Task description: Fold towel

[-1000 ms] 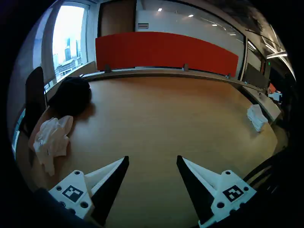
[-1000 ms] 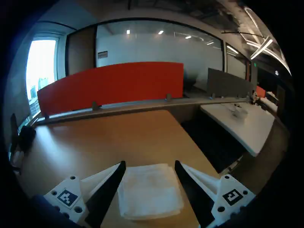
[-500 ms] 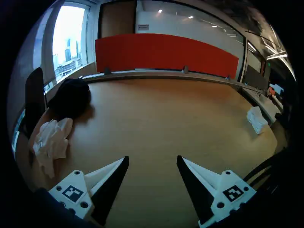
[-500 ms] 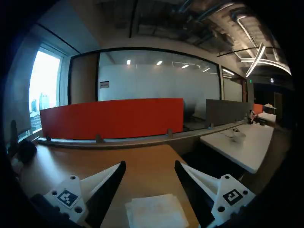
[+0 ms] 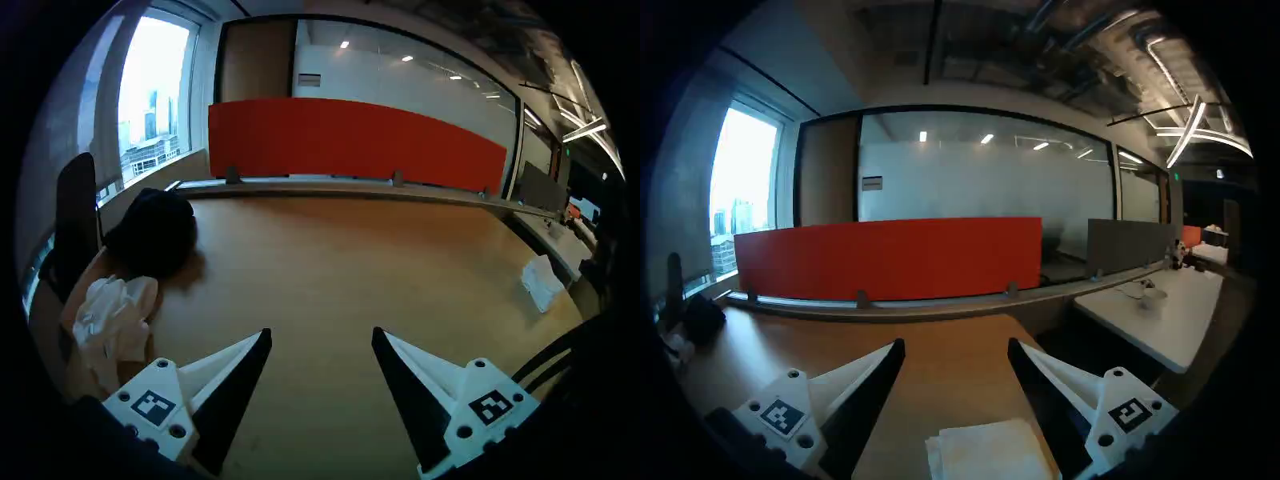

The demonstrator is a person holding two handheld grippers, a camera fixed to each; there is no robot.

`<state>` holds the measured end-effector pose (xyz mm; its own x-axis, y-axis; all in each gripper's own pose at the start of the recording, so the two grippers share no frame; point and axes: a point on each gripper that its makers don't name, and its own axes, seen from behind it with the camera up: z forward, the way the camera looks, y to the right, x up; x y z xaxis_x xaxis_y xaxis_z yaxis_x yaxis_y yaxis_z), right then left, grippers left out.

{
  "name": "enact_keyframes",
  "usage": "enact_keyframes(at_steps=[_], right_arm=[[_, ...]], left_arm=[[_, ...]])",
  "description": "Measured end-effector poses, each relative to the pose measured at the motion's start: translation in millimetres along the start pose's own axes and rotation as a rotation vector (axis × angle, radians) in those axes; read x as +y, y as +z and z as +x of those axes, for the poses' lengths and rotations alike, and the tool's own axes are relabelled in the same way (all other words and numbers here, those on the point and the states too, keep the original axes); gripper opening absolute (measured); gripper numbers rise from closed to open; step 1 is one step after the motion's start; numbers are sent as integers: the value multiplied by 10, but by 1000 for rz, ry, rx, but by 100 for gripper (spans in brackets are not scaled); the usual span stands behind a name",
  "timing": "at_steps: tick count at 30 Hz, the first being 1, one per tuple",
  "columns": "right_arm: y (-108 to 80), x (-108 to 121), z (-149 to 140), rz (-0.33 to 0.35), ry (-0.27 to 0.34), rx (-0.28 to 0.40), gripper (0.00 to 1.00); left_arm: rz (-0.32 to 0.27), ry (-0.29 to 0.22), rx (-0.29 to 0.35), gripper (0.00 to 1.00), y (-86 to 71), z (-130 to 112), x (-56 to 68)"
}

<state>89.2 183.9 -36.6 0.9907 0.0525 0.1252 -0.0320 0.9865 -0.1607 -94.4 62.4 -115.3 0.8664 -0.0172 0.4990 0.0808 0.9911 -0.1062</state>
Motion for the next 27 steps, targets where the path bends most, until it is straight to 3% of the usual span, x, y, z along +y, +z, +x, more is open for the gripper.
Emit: enact_keyframes(at_steps=[10,27], right_arm=[[11,-355,186,51,-7,22,100],[91,-1240,476,166,-22,49,100]], left_arm=[[16,-7,130,93,69,613,-124],[24,-29,325,93,178,1571,-328]])
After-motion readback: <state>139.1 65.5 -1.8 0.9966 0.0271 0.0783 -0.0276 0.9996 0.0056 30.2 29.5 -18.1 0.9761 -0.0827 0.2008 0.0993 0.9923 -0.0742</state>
